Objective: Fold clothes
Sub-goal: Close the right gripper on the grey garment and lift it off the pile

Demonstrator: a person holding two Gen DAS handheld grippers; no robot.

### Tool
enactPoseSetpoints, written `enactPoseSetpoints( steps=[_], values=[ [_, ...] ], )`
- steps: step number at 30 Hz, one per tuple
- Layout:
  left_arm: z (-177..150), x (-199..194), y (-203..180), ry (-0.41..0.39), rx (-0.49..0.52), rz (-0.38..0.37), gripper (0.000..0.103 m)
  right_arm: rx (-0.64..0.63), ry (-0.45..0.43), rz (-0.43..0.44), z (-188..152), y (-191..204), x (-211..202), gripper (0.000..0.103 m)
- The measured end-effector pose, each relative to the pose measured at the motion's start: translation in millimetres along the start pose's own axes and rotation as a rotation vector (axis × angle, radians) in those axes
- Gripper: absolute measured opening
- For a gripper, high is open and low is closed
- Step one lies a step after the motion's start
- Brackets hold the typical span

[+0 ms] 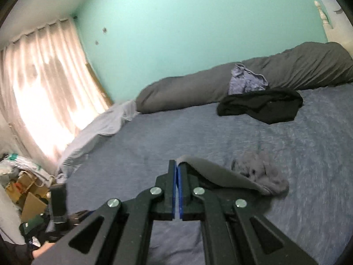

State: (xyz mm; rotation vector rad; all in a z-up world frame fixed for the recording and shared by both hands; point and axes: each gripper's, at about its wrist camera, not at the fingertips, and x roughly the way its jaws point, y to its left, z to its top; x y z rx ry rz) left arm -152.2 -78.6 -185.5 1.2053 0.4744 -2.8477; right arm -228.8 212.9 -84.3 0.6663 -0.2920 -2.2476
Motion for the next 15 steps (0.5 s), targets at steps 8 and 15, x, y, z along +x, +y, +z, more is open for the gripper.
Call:
enactPoseSetpoints(
  steps=[8,15],
  values=[
    [-35,-54,-6,0.002,0.0,-0.082,0.103,-0.034,-0.014,0.069,-7,71,-51,0.001],
    [-48,-65,-3,-0.028,0.025,-0.088,0.103,-0.022,0.059,0.053,-27,84,-26,0.001]
  ],
)
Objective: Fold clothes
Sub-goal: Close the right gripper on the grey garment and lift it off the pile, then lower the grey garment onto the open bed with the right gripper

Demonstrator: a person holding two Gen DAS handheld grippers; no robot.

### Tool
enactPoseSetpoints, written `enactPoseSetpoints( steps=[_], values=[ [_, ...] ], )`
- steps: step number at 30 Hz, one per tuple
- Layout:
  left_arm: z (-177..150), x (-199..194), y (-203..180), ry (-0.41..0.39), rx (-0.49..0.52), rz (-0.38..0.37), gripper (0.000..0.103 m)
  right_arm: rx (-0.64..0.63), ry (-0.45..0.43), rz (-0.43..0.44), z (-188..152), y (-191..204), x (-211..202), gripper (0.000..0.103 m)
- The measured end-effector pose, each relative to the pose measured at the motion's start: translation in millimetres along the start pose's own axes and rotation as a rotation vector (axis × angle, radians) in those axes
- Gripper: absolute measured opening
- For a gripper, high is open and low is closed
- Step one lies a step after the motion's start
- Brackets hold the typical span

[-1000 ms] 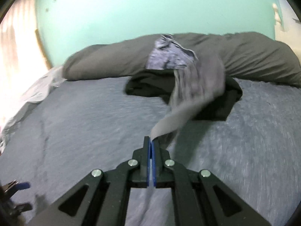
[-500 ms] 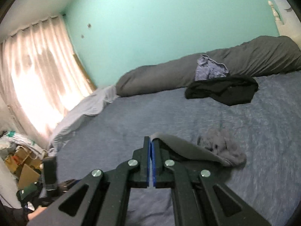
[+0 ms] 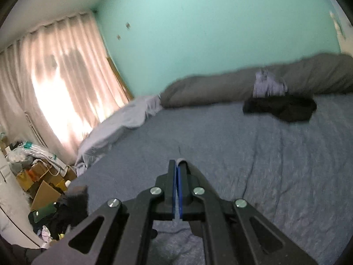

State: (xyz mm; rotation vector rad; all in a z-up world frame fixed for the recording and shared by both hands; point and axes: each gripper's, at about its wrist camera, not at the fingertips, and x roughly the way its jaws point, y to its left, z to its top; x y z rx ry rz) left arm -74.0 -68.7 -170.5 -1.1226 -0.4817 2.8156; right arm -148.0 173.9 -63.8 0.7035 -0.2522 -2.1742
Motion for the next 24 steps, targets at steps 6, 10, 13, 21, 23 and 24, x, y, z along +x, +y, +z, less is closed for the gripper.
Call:
enactPoseSetpoints(
  steps=[6,10,13,21,23,24],
  values=[
    [-11,31,9,0.057,0.015,0.006,0.103,0.049,0.134,-0.077,-45,-37,61,0.002],
    [-11,45,12,0.076,0.017,-0.003,0.103,0.142,0.166,-0.129,-67,-69,79,0.006],
    [-13,53,15,0.084,0.012,-0.002,0.103,0.23,0.144,-0.147,-77,-88,73,0.039],
    [-24,80,6,0.147,0.067,0.001,0.103,0.352,0.076,-0.226,-104,-121,35,0.05],
    [-25,87,1,0.166,0.081,-0.011,0.103,0.386,0.071,-0.251,-112,-128,31,0.05],
    [-25,90,-3,0.172,0.089,-0.02,0.103,0.403,0.07,-0.261,-116,-131,29,0.052]
  ],
)
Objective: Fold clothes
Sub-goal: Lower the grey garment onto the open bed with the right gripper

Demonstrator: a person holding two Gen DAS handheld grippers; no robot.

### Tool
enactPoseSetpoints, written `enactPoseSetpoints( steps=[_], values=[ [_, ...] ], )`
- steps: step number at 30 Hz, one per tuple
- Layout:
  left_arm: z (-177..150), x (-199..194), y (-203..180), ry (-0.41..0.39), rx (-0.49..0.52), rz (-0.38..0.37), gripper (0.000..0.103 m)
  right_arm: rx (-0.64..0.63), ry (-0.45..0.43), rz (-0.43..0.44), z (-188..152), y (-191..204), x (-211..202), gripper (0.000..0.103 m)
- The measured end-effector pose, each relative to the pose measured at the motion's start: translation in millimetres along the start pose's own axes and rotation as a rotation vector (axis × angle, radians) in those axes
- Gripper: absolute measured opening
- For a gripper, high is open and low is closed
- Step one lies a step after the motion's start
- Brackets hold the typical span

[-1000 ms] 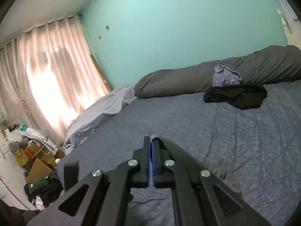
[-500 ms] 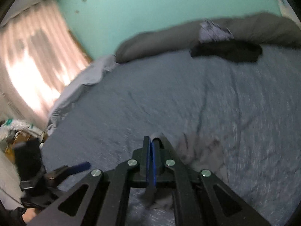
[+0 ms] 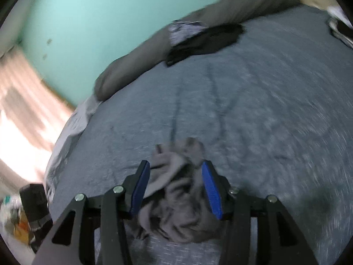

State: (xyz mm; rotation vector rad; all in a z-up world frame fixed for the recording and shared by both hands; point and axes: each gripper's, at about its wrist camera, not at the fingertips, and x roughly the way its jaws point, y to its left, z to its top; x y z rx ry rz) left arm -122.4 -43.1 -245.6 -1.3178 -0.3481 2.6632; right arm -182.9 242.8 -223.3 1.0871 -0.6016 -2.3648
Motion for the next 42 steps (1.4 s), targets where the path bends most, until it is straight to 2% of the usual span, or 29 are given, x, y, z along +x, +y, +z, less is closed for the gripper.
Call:
enactPoseSetpoints(
  steps=[7,11,16,30,32,39,42],
  values=[
    [9,15,-23,-0.001,0.064,-0.036,0.103,0.071,0.018,-0.037,-9,-24,-3,0.054],
    [12,25,-22,0.011,0.045,-0.026,0.103,0.083,0.012,-0.03,-8,-28,-9,0.055],
    [15,27,-21,0.011,0.047,-0.013,0.103,0.076,0.008,-0.025,-7,-27,-9,0.056],
    [13,27,-27,0.016,0.069,-0.066,0.1,0.058,0.0,-0.011,-4,-23,-7,0.056],
    [11,27,-27,0.021,0.078,-0.07,0.093,0.055,0.001,-0.01,-4,-22,-6,0.056],
    [10,27,-29,0.031,0.09,-0.088,0.077,0.047,0.005,-0.006,-5,-20,-4,0.056],
    [9,29,-33,0.044,0.109,-0.104,0.065,0.043,0.007,-0.004,-5,-19,-4,0.056]
  ],
)
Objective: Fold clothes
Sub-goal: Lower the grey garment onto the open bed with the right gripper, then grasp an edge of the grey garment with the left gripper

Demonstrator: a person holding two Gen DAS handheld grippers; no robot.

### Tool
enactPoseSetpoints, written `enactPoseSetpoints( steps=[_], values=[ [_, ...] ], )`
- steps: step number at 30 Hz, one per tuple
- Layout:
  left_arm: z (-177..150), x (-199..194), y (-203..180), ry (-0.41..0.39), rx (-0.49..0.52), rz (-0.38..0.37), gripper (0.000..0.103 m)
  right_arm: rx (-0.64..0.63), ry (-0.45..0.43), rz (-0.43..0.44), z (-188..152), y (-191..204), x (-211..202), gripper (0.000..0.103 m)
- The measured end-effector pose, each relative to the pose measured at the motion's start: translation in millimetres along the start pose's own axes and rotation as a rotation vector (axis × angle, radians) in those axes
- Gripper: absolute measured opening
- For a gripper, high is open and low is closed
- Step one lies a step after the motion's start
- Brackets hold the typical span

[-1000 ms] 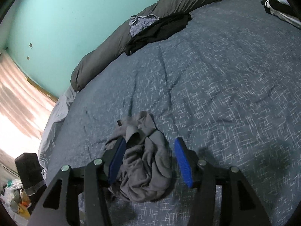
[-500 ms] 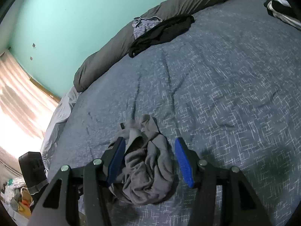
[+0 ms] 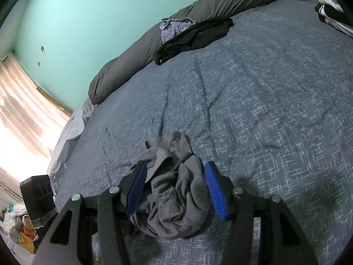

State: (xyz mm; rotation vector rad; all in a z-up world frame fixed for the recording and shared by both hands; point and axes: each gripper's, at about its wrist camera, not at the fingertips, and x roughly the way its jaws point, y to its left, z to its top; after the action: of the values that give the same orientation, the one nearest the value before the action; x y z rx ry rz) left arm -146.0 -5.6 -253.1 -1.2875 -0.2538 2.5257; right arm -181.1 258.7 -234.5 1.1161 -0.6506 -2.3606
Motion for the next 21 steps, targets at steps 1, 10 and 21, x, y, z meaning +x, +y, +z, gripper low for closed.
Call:
enactPoseSetpoints(
  steps=[1,10,21],
  values=[
    [-0.3,1.1,-1.7,0.006,0.011,-0.001,0.058,-0.001,0.001,0.0,0.0,0.1,-0.2,0.056],
    [-2.3,1.5,-10.5,0.003,0.069,-0.009,0.014,0.004,-0.003,-0.007,-0.2,-1.4,-2.7,0.056],
    [-1.5,-2.0,-4.8,-0.015,0.067,0.004,0.002,0.003,0.004,-0.004,0.1,-0.7,-1.7,0.056]
  ],
)
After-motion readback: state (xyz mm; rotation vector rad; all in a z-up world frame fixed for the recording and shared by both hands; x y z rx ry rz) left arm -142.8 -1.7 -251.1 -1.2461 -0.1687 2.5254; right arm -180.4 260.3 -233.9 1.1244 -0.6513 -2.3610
